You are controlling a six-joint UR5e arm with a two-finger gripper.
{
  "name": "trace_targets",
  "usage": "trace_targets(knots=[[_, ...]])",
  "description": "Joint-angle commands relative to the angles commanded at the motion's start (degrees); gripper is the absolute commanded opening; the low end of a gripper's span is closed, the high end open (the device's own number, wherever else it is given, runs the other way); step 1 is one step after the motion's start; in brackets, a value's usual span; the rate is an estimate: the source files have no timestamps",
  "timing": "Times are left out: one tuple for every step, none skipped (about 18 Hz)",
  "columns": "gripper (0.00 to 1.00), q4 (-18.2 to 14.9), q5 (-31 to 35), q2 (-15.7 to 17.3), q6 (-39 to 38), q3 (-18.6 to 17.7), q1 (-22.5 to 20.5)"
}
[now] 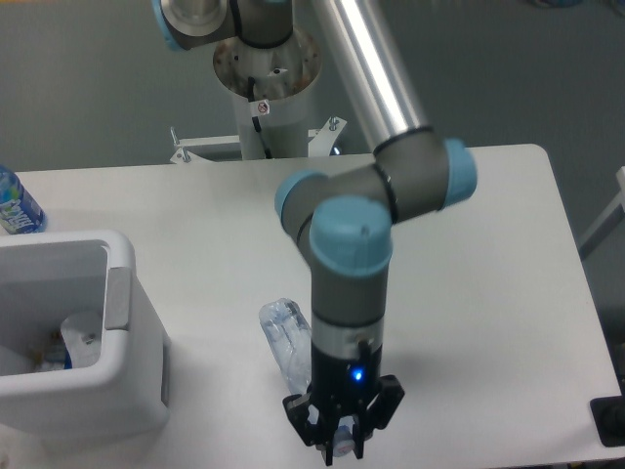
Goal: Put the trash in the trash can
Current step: 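Lift the bottle and carry it over the white bin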
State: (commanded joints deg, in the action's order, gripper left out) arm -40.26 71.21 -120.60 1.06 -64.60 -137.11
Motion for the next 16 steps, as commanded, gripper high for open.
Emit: trace_targets(knots=[[0.27, 0.0, -1.15, 0.97, -1.05, 0.35, -0.61], [0.27, 0.09, -2.12, 2.2, -1.84, 0.7, -0.79], [0.27, 0.09, -2.73, 3.17, -2.81, 0.97, -0.88], [0.27, 0.09, -2.91, 4.22, -4.21, 1.23, -0.88], [0.27, 0.0, -2.92, 5.45, -6.14, 1.32, -0.71], [0.27, 0.0, -2.92, 6.68, -8.5, 1.15, -0.62], [0.27, 0.0, -2.92, 7.39, -10.44, 1.06, -0.53], [0.27, 0.0, -2.92, 7.74, -11.42, 1.06, -0.09], [0.27, 0.09, -2.92, 8.01, -11.6, 1.15, 0.26], [0.27, 0.0, -2.92, 8.01, -11.78, 1.23, 1.31], [0.27, 0.09, -2.92, 8.1, -12.04, 1.23, 2.71], [0.27, 0.0, -2.92, 8.45, -12.39, 1.23, 3.85], [0.27, 0.0, -2.92, 8.71, -12.74, 1.23, 4.65], [0.27, 0.0, -3.09, 8.71, -13.01, 1.32, 5.96], [0.27, 0.0, -3.27, 8.71, -13.18, 1.24, 7.89], [0.27, 0.0, -3.27, 8.71, -13.27, 0.97, 9.47]])
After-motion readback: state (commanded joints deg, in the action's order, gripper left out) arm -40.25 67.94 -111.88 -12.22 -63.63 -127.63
